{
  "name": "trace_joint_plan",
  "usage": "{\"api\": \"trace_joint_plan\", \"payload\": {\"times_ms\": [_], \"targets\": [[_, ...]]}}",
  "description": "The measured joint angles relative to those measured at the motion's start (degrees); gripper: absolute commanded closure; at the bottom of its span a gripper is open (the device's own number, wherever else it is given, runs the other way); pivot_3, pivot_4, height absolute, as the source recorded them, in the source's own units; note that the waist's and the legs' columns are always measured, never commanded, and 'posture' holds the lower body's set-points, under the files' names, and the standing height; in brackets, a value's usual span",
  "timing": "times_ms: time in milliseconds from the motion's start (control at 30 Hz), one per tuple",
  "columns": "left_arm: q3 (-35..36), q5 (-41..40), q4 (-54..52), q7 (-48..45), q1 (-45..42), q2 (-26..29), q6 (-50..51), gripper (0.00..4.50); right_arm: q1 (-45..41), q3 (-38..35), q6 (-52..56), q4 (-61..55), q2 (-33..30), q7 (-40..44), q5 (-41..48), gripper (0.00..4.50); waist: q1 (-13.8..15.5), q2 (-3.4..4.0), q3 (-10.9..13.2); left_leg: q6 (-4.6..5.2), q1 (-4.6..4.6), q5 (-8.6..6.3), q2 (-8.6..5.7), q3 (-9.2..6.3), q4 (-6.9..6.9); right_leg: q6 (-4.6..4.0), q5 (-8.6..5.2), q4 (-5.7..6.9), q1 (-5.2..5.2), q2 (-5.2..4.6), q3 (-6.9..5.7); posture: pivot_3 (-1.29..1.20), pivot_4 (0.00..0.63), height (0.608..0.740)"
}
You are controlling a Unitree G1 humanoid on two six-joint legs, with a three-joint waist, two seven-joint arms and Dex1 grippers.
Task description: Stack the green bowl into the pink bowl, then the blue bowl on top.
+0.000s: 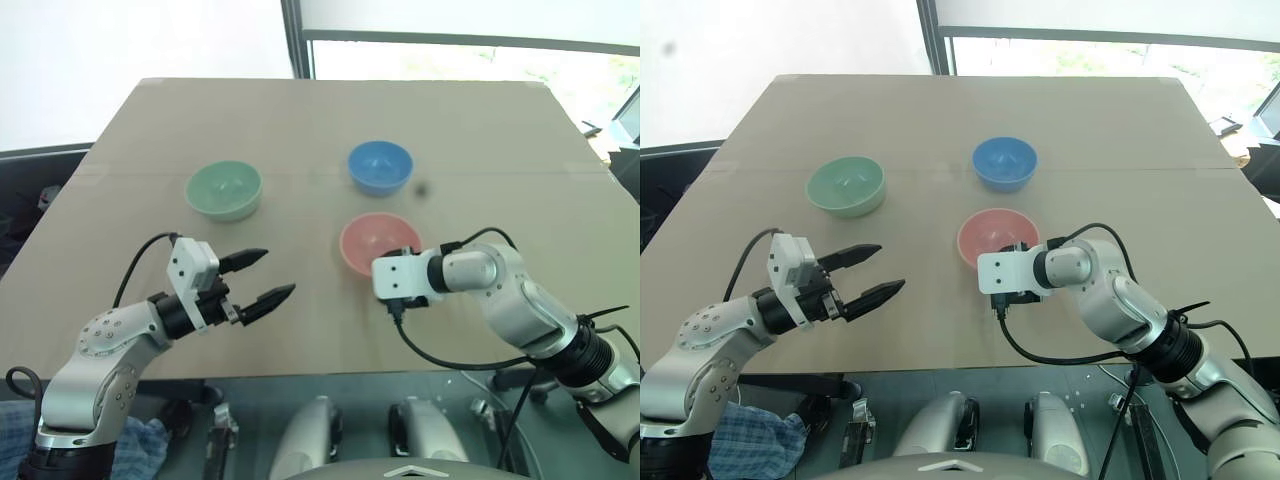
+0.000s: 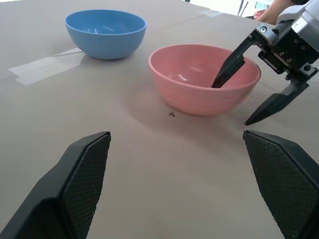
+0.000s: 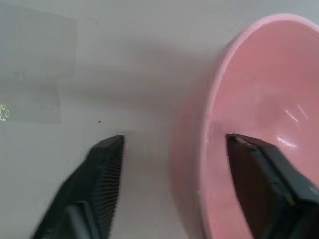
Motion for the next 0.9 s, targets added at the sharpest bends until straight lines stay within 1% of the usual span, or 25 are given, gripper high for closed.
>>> {"api": "trace_joint_plan", "payload": {"times_ms": [33, 133, 167, 233, 267, 300, 333, 400, 433, 533, 667, 800, 900], "targets": [[0.0, 0.01, 0.01, 0.0, -0.02, 0.0, -0.02, 0.0, 0.01, -0.49, 0.42, 0.01, 0.77, -0.1, 0.66, 0.04, -0.02, 0.0, 0.0, 0.0, 0.0, 0.0, 0.0, 0.0, 0.0, 0.0, 0.0, 0.0, 0.0, 0.0, 0.0, 0.0, 0.15, 0.74], [-0.02, 0.02, 0.1, 0.01, -0.71, -0.02, -0.1, 0.0, -0.01, -5.09, 4.91, -0.69, 3.41, 0.2, 5.23, 0.04, 0.03, 0.01, 0.01, 0.02, -0.01, -0.01, 0.0, -0.01, -0.01, 0.06, 0.04, 0.0, 0.0, 0.0, 0.0, 0.0, 0.15, 0.74], [-0.03, 0.05, 0.53, 0.03, -1.16, -0.1, -0.41, 0.0, -0.18, -10.05, 10.46, -1.8, 3.66, 1.38, 9.3, 0.04, 0.21, 0.0, 0.01, 0.02, -0.02, -0.02, -0.02, -0.02, 0.0, 0.06, 0.04, -0.01, 0.02, -0.01, -0.01, 0.0, 0.15, 0.74], [-0.09, 0.29, 1.67, 0.36, -2.29, -0.34, -0.55, 0.0, -1.27, -16.81, 18.38, -3.13, 4.78, 2.54, 14.77, 0.04, 0.27, 0.0, 0.01, 0.07, -0.03, -0.08, -0.02, -0.03, 0.0, 0.06, 0.04, -0.01, 0.01, -0.03, -0.01, 0.0, 0.15, 0.74], [-0.11, 0.34, 1.84, 0.47, -2.68, -0.46, -0.6, 0.0, -1.68, -18.54, 20.26, -3.49, 5.26, 2.68, 15.88, 0.04, 0.27, 0.0, 0.02, 0.15, -0.04, -0.13, -0.01, -0.03, -0.01, 0.06, 0.04, -0.01, 0.0, -0.03, -0.01, 0.0, 0.15, 0.74], [-0.5, 1.1, 2.44, 0.72, -4.84, -0.88, -1.01, 0.0, -3.86, -25.08, 27.65, -5.09, 6.81, 2.99, 21.11, 0.04, 0.29, 0.02, 0.03, 0.14, -0.04, -0.14, -0.01, -0.05, -0.01, 0.06, 0.05, 0.0, -0.01, -0.03, -0.03, 0.0, 0.15, 0.74], [-0.62, 1.28, 2.49, 0.86, -5.71, -0.88, -1.31, 0.0, -5.31, -27.42, 29.92, -6.01, 6.9, 3.04, 22.77, 0.04, 0.23, 0.0, 0.01, 0.1, -0.03, -0.17, -0.01, -0.06, -0.05, 0.06, 0.05, 0.0, -0.02, -0.02, -0.03, 0.0, 0.15, 0.74], [-1.67, 3.27, 3.78, 2.01, -9.35, -1.21, -2.01, 0.0, -7.3, -35.36, 36.61, -7.45, 5.75, 2.99, 28.86, 0.04, 0.35, -0.01, -0.01, -0.01, -0.02, -0.24, -0.03, -0.06, -0.15, 0.06, 0.05, -0.06, -0.02, -0.04, -0.03, 0.0, 0.15, 0.74], [-1.67, 3.39, 3.9, 2.09, -9.48, -1.22, -2.04, 0.0, -7.3, -35.84, 36.93, -7.45, 5.58, 2.98, 29.15, 0.04, 0.33, -0.02, -0.01, -0.01, -0.02, -0.24, -0.03, -0.06, -0.16, 0.06, 0.05, -0.08, -0.02, -0.04, -0.03, 0.0, 0.15, 0.74], [-3.94, 6.78, 7.18, 3.52, -14.53, -1.22, -2.21, 0.0, -7.16, -44.56, 41.18, -7.15, 2.88, 2.99, 35.74, 0.04, 0.56, 0.02, 0.02, 0.2, -0.1, -0.11, -0.11, -0.06, -0.24, 0.08, 0.05, -0.12, -0.05, -0.09, -0.03, 0.0, 0.15, 0.74], [-6.42, 11.18, 10.27, 4.67, -19.46, -1.02, -2.85, 0.0, -5.57, -53.71, 41.86, -7.59, -0.29, 3.29, 43.27, 0.04, 0.39, 0.0, 0.01, 0.19, -0.08, -0.09, -0.1, -0.04, -0.46, 0.09, 0.06, -0.26, -0.06, -0.08, -0.02, 0.0, 0.15, 0.74], [-8.86, 16.76, 15.09, 5.89, -24.01, 0.02, -3.67, 0.0, 0.82, -58.87, 38.05, -8.5, -4.45, 4.12, 49.31, 0.04, 0.41, 0.0, 0.01, 0.06, -0.09, 0.01, -0.09, -0.03, -0.62, 0.09, 0.06, -0.36, -0.08, -0.08, -0.02, 0.0, 0.15, 0.74], [-10.45, 20.43, 17.17, 6.55, -25.53, 1.55, -4.32, 0.0, 3.13, -61.58, 35.41, -8.54, -6.73, 4.29, 52.05, 0.04, 0.25, 0.0, 0.01, 0.09, -0.08, -0.01, -0.08, 0.01, -0.62, 0.1, 0.06, -0.38, -0.07, -0.08, 0.01, 0.0, 0.15, 0.74]]}}
